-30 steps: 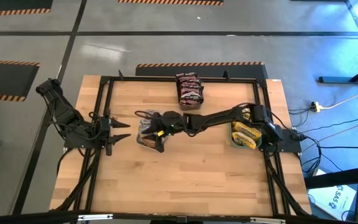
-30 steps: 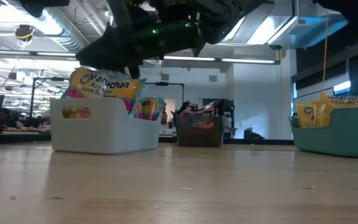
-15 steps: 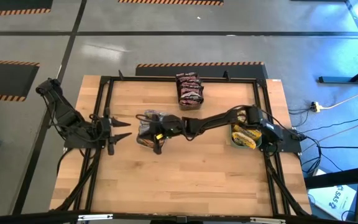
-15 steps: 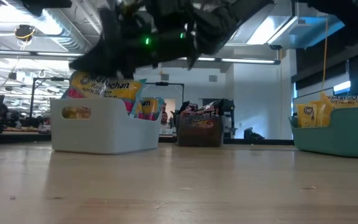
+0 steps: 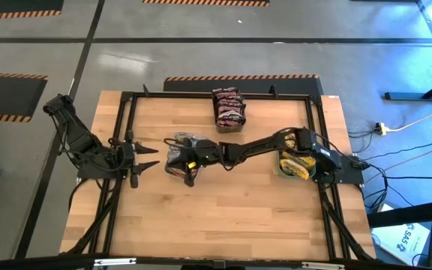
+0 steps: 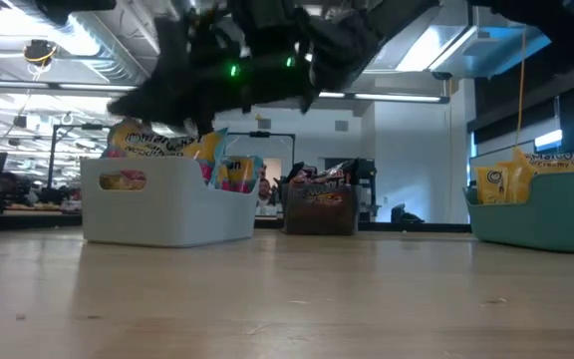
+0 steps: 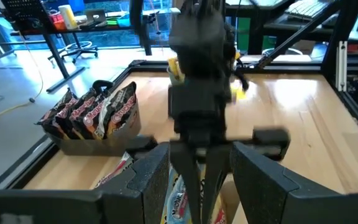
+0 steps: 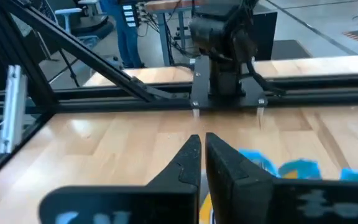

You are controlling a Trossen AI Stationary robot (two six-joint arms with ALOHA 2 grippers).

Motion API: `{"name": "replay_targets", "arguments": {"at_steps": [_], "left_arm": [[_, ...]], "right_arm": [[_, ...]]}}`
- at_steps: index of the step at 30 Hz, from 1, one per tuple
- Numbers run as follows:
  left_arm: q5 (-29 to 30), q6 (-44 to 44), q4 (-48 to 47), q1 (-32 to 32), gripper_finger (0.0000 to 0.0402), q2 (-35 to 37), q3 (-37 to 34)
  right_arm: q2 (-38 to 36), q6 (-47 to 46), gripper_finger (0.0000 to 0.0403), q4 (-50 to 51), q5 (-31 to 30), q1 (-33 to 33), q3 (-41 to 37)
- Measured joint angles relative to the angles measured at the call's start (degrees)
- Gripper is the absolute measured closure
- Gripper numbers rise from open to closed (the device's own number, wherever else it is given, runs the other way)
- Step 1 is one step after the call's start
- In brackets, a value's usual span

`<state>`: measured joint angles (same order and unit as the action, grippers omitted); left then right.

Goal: Sort Maruchan noodles
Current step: Put the blue noodle pack into the gray bin, then return to Home Position

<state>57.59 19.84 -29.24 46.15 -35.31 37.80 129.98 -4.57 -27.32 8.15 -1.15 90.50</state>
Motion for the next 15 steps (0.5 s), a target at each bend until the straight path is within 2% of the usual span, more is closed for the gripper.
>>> {"name": "replay_targets", "arguments": {"at_steps": [6, 12, 15], "left_arm": [[0.0, 0.1, 1.5, 0.0, 0.0239, -0.3, 0.0], [-0.1, -0.5, 2.0, 0.0, 0.0239, -1.3, 0.0], [0.0, -0.5, 2.7, -0.1, 0.0239, -1.7, 0.0]], "right_arm": [[1.6, 0.3, 0.0393, 1.4, -1.1, 0.0, -0.1], [-9.2, 4.9, 0.0393, 10.8, -0.7, 0.0, -0.2], [-14.5, 5.5, 0.0393, 12.6, -0.6, -0.4, -3.7]]}}
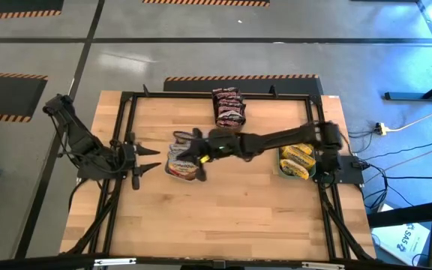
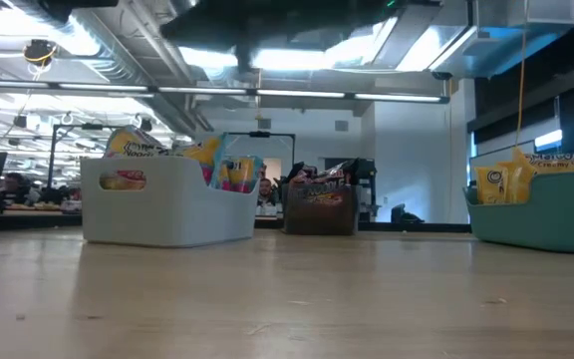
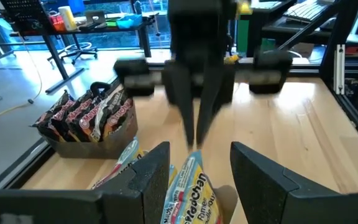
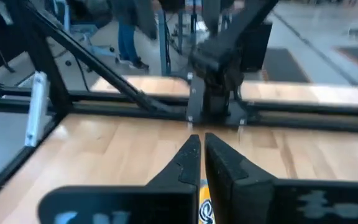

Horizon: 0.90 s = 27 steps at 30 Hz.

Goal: Sort Maruchan noodles
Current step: Return to Home Position

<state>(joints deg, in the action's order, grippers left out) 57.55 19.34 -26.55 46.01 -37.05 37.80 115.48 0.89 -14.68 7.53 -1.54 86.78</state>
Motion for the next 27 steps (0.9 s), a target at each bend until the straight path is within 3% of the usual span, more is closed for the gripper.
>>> {"name": "replay_targets", "arguments": {"at_steps": [6, 12, 21, 27], "left_arm": [[0.2, 0.0, 2.6, -1.7, 0.0239, -0.9, 0.0], [-0.8, 2.6, 3.8, -7.6, 0.0239, -3.1, 0.0], [-8.7, -2.0, 10.3, -19.7, 0.0252, -7.6, 0.0], [-21.7, -11.9, 17.0, -28.2, 0.0309, -6.8, 0.0]], "right_arm": [[-15.9, 0.9, 0.0393, -2.5, 0.0, 0.0, -13.8], [-34.1, 0.5, 0.0393, -2.3, -0.9, 0.0, -31.3], [-56.8, -0.8, 0.0393, 0.0, -2.0, 0.1, -47.1], [-66.6, -2.8, 0.0393, 4.3, -2.0, 0.1, -52.2]]}}
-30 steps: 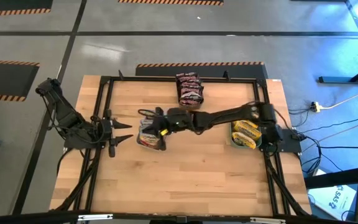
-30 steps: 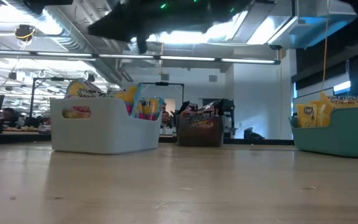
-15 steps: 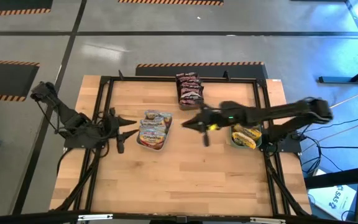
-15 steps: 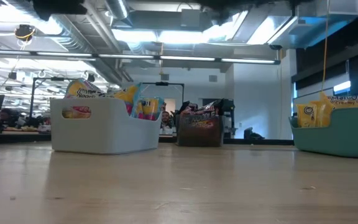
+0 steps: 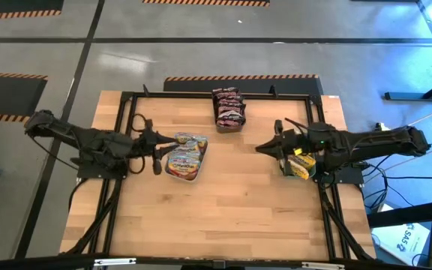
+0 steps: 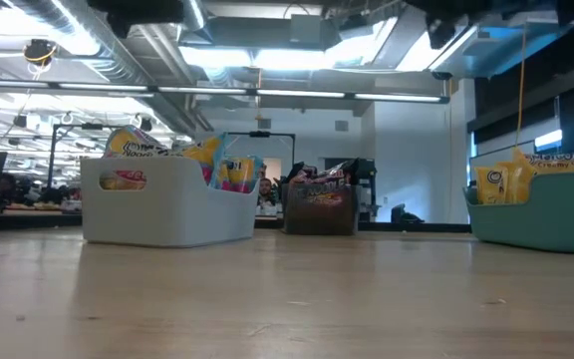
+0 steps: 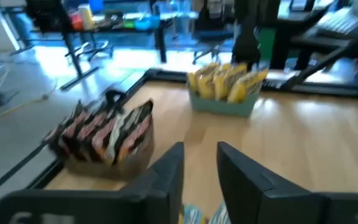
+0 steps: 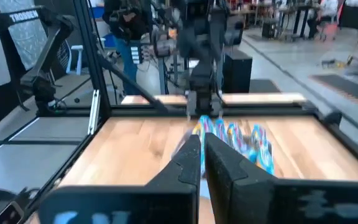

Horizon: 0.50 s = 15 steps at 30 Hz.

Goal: Sort Maruchan noodles
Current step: Return to Home Position

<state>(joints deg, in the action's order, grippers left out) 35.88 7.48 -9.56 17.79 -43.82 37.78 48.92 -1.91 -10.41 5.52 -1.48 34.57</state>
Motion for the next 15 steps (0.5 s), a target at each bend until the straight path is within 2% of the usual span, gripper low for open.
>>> {"name": "replay_targets", "arguments": {"at_steps": [2, 5, 9, 15], "left_arm": [[-3.0, -1.5, 0.7, -1.9, 0.0331, 1.2, 0.0], [-4.3, -3.3, 3.1, -3.7, 0.0357, 3.1, -1.7], [-10.9, -5.5, 11.1, -6.2, 0.0381, 7.2, -8.0], [-16.0, -5.7, 18.9, -9.4, 0.0400, 15.8, -17.1]], "right_arm": [[-2.1, -0.6, 0.0393, 1.3, -0.1, 0.0, -1.3], [-5.3, -0.6, 0.0393, 1.5, -0.2, 0.0, -3.4], [-8.7, -0.6, 0.0393, 1.5, -0.6, 0.0, -5.9], [-15.8, -2.2, 0.0393, 1.5, -1.9, 0.0, -9.6]]}}
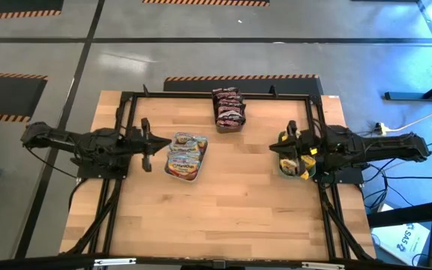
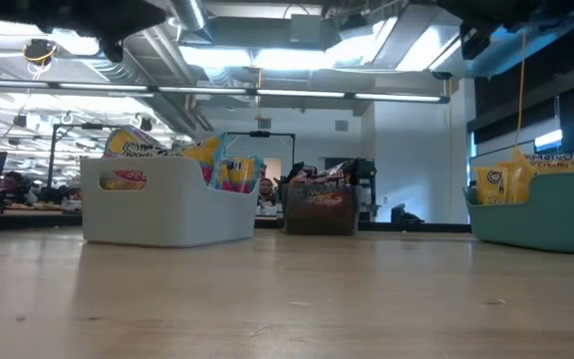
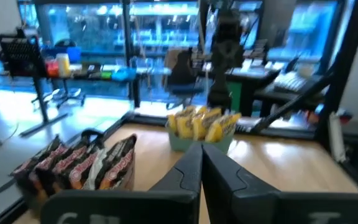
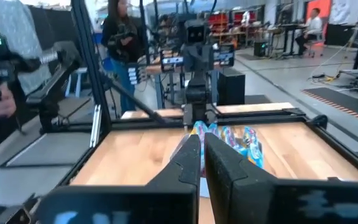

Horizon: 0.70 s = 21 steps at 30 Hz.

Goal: Sort Maruchan noodles
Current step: Return to Home Position

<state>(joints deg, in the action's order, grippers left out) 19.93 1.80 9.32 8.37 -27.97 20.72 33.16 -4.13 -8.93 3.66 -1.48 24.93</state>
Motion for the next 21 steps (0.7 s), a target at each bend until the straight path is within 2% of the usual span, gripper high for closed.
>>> {"name": "replay_targets", "arguments": {"at_steps": [3, 8, 13, 21], "left_arm": [[-2.5, 0.7, 1.8, -0.2, 0.0399, 4.2, -3.6], [-3.1, 2.1, 2.8, -0.1, 0.0395, 10.1, -8.8], [-10.1, -0.5, 8.0, -0.2, 0.0395, 15.1, -13.8], [-10.0, -0.4, 7.3, -3.3, 0.0398, 24.4, -20.3]], "right_arm": [[-3.3, -0.9, 0.0393, 0.0, -0.6, 0.0, -1.9], [-8.8, -2.2, 0.0393, -0.4, -0.6, 0.0, -6.4], [-14.9, -3.2, 0.0393, -1.0, -1.3, 0.0, -11.1], [-25.2, -4.6, 0.0393, -0.6, -1.1, 0.0, -17.6]]}}
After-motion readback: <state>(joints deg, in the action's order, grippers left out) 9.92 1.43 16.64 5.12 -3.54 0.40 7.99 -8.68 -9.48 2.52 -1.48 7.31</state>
